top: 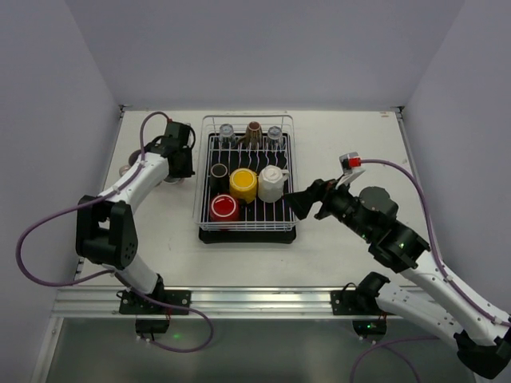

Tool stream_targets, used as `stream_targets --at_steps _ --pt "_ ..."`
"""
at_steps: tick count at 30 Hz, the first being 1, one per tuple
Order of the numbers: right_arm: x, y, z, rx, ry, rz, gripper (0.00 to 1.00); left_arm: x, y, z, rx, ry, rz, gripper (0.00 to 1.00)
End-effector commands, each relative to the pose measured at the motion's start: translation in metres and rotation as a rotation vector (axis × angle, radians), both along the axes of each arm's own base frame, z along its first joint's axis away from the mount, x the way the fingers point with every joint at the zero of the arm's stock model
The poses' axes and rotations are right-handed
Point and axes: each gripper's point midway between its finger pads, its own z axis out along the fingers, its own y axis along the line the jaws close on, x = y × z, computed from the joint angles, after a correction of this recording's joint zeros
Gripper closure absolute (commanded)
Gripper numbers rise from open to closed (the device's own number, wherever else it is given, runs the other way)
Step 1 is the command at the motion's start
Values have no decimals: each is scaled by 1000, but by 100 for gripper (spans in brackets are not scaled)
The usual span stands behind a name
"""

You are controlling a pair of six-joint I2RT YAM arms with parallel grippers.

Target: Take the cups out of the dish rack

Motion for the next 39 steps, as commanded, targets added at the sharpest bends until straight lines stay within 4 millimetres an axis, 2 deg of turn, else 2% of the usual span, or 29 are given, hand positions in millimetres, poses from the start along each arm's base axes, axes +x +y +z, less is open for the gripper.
stream_targets --at_steps 1,7,11,13,18,24,30,32,33,34,37,39 --pt "1 5 0 -13 -14 27 1 22 -4 26 45 -99 -29 100" --pt "2 10 -3 -9 -4 33 1 17 -14 6 69 -46 -65 100" --pt "1 12 -3 -13 0 41 1 17 -12 -12 89 11 -65 100" --pt "1 13 -4 -19 3 44 1 19 -10 -12 104 14 -50 99" --pt "5 15 -12 -54 27 35 1 19 -6 -12 123 12 -33 74" --pt "6 19 -15 -68 43 38 1 15 -4 -15 129 16 -32 67" --pt "8 21 -13 -82 39 34 1 15 -5 -3 112 -23 -25 66" --pt "12 22 -20 -121 49 28 1 17 -7 12 92 -64 -21 64" --pt "14 23 -15 -132 44 23 1 17 -8 18 80 -81 -17 59" --pt "20 20 -27 -191 64 -4 1 18 -8 31 69 -117 -13 56" --pt "30 17 -30 -258 71 -37 1 17 -9 50 49 -175 -7 49" --pt "37 17 -34 -290 75 -56 1 16 -8 55 44 -188 -8 48"
